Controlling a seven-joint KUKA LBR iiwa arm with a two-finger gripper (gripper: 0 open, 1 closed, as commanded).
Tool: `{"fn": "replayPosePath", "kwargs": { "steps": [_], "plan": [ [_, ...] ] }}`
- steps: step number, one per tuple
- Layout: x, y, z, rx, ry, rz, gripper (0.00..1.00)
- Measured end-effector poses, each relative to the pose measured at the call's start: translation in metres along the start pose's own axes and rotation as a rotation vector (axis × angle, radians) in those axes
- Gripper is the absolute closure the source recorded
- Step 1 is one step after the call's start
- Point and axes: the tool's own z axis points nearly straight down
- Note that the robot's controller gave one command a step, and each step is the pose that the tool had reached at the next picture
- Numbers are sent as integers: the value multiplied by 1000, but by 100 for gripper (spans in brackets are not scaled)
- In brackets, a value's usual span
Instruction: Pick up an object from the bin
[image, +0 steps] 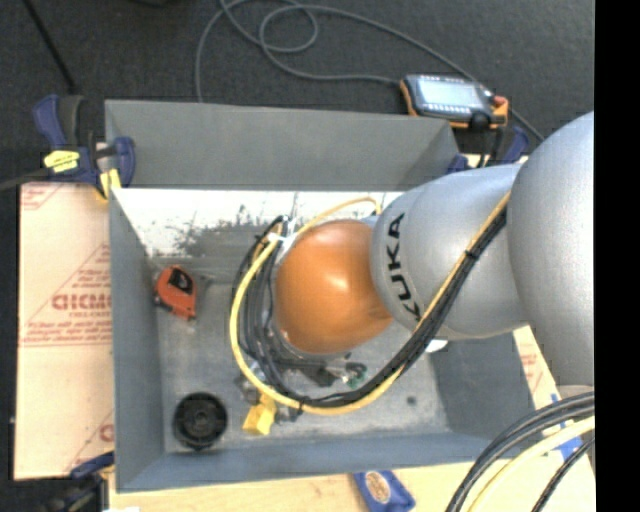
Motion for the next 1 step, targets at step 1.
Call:
{"fn": "replayPosePath", "kwargs": {
  "steps": [1],
  "plan": [
    [0,0,-10,-1,2,1,100]
  ]
}}
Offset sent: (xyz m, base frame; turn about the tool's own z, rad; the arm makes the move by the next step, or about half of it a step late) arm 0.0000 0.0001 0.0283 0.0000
